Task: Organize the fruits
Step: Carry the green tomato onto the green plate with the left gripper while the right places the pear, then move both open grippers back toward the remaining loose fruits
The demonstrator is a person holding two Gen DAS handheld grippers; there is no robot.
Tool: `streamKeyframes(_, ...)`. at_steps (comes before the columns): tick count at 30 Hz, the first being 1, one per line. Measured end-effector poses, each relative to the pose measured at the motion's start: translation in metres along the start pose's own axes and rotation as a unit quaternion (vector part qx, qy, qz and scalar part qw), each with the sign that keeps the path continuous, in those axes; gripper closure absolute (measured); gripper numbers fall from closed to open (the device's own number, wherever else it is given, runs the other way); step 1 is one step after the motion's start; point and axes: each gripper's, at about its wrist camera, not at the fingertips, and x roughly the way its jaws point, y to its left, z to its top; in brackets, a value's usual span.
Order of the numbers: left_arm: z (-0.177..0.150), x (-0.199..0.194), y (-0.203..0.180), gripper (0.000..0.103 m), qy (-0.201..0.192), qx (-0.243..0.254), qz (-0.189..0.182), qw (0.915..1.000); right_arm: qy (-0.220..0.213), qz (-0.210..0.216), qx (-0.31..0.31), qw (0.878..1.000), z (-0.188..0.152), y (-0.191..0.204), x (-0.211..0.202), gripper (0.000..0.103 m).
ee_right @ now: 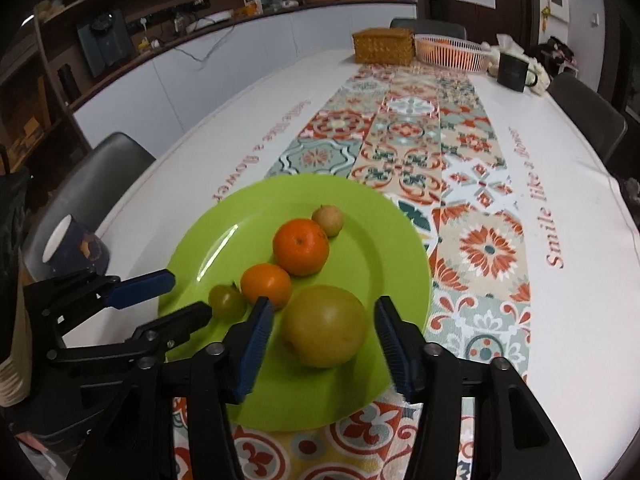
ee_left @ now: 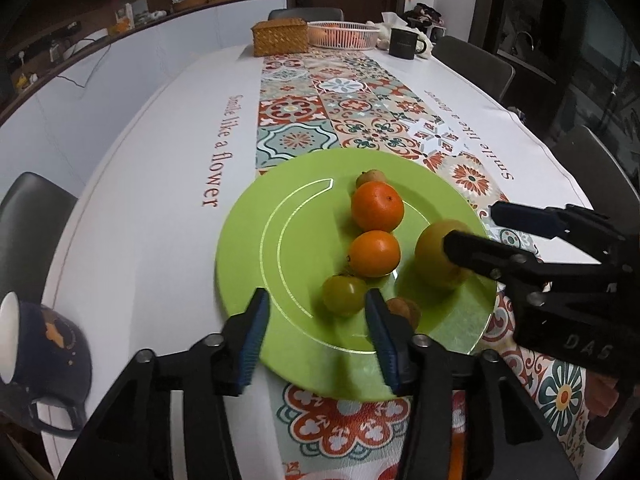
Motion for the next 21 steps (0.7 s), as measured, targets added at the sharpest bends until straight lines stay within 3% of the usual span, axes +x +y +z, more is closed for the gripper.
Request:
streamKeyframes(4, -0.004, -0.017, 0.001, 0.045, -0.015, -0.007, 0.009, 0.9998, -0.020, -0.009, -0.011, 1.000, -0.004, 0.003, -0.018, 0.042)
streamKeyframes(13, -0.014, -0.069, -0.006, 0.032, -0.061, -0.009, 0.021, 0.9979, -0.066, -0.021, -0.021, 0.997, -0.019, 0.009, -0.066, 0.027)
streamKeyframes(21, -0.027, -0.112, -0.019, 0.024, -0.095, -0.004, 0.018, 0.9953, -0.094, -0.018, -0.028, 0.995, -0.036, 0.018, -0.107, 0.026)
